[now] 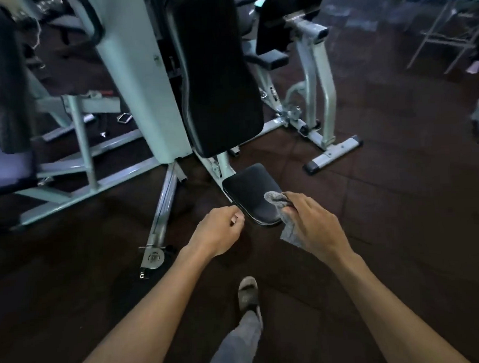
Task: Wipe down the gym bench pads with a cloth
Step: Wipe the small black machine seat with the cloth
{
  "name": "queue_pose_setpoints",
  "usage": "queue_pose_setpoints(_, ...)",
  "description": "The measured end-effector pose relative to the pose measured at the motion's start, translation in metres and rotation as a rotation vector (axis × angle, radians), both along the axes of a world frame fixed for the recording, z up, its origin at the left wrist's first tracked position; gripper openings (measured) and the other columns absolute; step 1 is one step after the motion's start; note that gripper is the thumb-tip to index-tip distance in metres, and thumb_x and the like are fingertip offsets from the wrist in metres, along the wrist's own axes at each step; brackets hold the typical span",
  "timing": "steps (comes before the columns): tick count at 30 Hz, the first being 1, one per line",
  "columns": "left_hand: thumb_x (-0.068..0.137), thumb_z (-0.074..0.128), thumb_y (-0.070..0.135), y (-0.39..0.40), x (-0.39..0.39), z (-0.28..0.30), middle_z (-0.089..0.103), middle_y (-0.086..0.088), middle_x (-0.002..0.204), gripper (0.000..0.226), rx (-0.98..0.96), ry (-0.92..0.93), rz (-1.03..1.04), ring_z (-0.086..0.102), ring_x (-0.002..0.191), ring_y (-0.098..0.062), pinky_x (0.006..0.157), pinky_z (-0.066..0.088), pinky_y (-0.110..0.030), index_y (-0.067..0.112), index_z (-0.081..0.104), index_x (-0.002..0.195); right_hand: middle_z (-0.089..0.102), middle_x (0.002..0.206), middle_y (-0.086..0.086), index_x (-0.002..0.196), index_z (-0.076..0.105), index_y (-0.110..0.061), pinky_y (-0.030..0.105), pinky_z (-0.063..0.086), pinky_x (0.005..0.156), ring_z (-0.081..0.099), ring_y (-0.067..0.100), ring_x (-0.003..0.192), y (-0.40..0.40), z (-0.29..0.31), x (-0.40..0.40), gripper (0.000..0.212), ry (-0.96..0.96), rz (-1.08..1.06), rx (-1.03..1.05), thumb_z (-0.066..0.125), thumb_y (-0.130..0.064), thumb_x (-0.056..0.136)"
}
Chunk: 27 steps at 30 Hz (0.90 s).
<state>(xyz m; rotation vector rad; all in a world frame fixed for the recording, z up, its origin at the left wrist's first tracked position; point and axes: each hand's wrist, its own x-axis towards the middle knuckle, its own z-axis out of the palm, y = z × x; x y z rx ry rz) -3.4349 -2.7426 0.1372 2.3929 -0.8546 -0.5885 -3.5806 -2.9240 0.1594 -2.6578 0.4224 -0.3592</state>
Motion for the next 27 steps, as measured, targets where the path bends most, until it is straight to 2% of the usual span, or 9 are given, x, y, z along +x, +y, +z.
queue_pose_setpoints(3,0.098,0.046,0.037,-0.045,0.061,-0.047,0.073,0.007,0.102,0.026,0.011,0.031,0.068,0.069,0.094,-0.019,0.085,0.057,-0.044,0.024,0.069,0.100,0.063,0.132,-0.006,0.138,0.055,-0.019,0.040,0.053,0.079,0.059,0.015,0.119,-0.054,-0.045,0.070,0.040,0.061,0.041,0.002,0.039,-0.037,0.105)
queue_pose_setpoints(6,0.101,0.048,0.034,-0.094,0.120,-0.109,0.073,0.006,0.106,0.025,0.059,0.059,0.090,0.069,0.096,-0.019,0.087,0.057,-0.045,0.023,0.069,0.106,0.065,0.127,-0.004,0.136,0.055,-0.019,0.040,0.054,0.078,0.062,0.017,0.113,-0.105,-0.107,0.138,0.039,0.108,0.026,0.026,0.038,-0.035,0.106)
queue_pose_setpoints(9,0.102,0.046,0.034,-0.141,0.173,-0.180,0.073,0.004,0.109,0.026,0.096,0.088,0.153,0.069,0.099,-0.023,0.087,0.057,-0.046,0.024,0.069,0.108,0.064,0.130,-0.005,0.138,0.054,-0.021,0.041,0.053,0.084,0.062,0.018,0.115,-0.152,-0.181,0.202,0.039,0.179,0.029,0.053,0.036,-0.037,0.107)
queue_pose_setpoints(14,0.101,0.046,0.029,-0.203,0.229,-0.301,0.071,0.002,0.111,0.025,0.151,0.136,0.262,0.068,0.099,-0.024,0.088,0.056,-0.047,0.024,0.068,0.108,0.065,0.130,0.002,0.141,0.052,-0.018,0.041,0.053,0.083,0.063,0.024,0.115,-0.203,-0.317,0.295,0.043,0.218,0.086,0.067,0.036,-0.040,0.107)
queue_pose_setpoints(17,0.101,0.047,0.027,-0.229,0.243,-0.362,0.069,0.001,0.116,0.025,0.167,0.162,0.341,0.066,0.103,-0.024,0.091,0.055,-0.048,0.021,0.069,0.112,0.060,0.137,0.011,0.148,0.044,-0.013,0.044,0.049,0.092,0.058,0.031,0.123,-0.226,-0.403,0.330,0.049,0.353,0.180,0.068,0.043,-0.039,0.107)
queue_pose_setpoints(19,0.102,0.048,0.025,-0.240,0.246,-0.395,0.066,-0.001,0.118,0.025,0.185,0.153,0.401,0.063,0.108,-0.025,0.093,0.053,-0.049,0.020,0.068,0.116,0.051,0.149,0.018,0.151,0.041,-0.006,0.046,0.044,0.108,0.050,0.035,0.135,-0.241,-0.445,0.337,0.055,0.384,0.165,0.026,0.047,-0.036,0.106)
queue_pose_setpoints(21,0.102,0.049,0.022,-0.248,0.246,-0.421,0.060,-0.002,0.125,0.027,0.179,0.119,0.467,0.056,0.117,-0.024,0.099,0.050,-0.049,0.019,0.065,0.123,0.038,0.159,0.018,0.153,0.038,-0.004,0.047,0.035,0.118,0.039,0.034,0.145,-0.251,-0.468,0.337,0.055,0.316,0.156,-0.022,0.045,-0.034,0.107)
queue_pose_setpoints(23,0.102,0.049,0.017,-0.255,0.247,-0.439,0.053,-0.003,0.138,0.032,0.164,0.052,0.519,0.049,0.129,-0.023,0.107,0.045,-0.048,0.017,0.060,0.132,0.025,0.166,0.016,0.156,0.032,-0.004,0.045,0.026,0.124,0.027,0.030,0.152,-0.251,-0.478,0.337,0.057,0.259,0.230,-0.072,0.041,-0.034,0.107)
queue_pose_setpoints(27,0.105,0.046,0.018,-0.266,0.269,-0.462,0.026,-0.007,0.166,0.047,0.215,-0.077,0.569,0.026,0.153,-0.025,0.121,0.030,-0.045,0.015,0.042,0.152,-0.006,0.171,0.009,0.162,0.002,-0.009,0.047,0.009,0.128,-0.003,0.022,0.158,-0.240,-0.511,0.345,0.068,0.356,0.420,-0.102,0.021,-0.044,0.107)
